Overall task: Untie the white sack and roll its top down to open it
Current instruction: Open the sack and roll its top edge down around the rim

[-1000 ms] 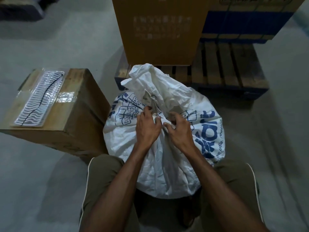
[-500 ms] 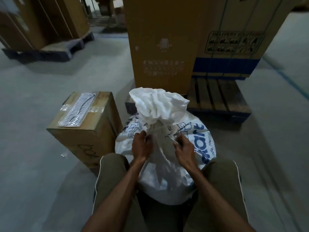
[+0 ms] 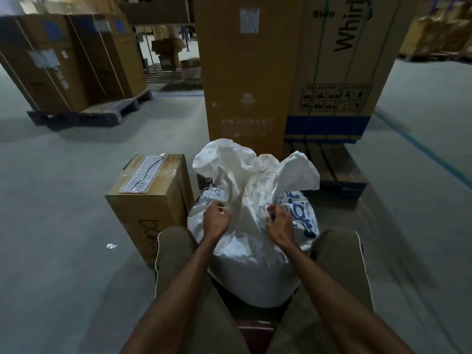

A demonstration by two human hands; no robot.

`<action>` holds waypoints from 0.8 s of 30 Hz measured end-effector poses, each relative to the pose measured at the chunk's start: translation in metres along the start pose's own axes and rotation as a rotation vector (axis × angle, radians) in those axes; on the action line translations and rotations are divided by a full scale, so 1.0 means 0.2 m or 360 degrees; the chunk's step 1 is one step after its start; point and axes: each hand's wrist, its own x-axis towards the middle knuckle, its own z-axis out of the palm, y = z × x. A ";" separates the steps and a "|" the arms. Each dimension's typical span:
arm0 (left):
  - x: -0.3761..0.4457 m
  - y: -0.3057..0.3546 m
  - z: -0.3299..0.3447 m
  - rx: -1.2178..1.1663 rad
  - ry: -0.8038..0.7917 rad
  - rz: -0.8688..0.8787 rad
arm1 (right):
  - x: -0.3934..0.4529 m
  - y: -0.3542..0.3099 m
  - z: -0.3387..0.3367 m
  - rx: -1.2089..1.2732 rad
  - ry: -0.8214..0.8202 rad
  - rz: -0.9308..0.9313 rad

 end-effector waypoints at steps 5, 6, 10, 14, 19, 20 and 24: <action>-0.01 0.09 0.06 0.0070 -0.0181 0.0151 | -0.02 0.02 0.00 0.0000 0.0095 0.0018; 0.00 0.11 0.08 0.0099 -0.0211 0.0171 | -0.01 0.03 0.00 0.0000 0.0109 0.0009; 0.05 0.14 0.17 0.0198 -0.0319 0.0265 | 0.06 0.06 0.03 -0.0138 0.0146 0.0027; 0.15 0.17 0.27 0.0238 -0.0407 0.0388 | 0.22 0.03 0.04 -0.0752 0.0150 -0.0017; 0.35 0.26 0.38 0.0298 -0.0383 0.0715 | 0.49 0.05 0.09 -0.1146 -0.0056 -0.0184; 0.40 0.29 0.40 0.0310 -0.0383 0.0781 | 0.53 0.08 0.10 -0.1119 -0.0082 -0.0242; 0.58 0.36 0.52 0.0579 -0.0448 0.1045 | 0.60 0.22 0.16 -0.0927 -0.0082 -0.0280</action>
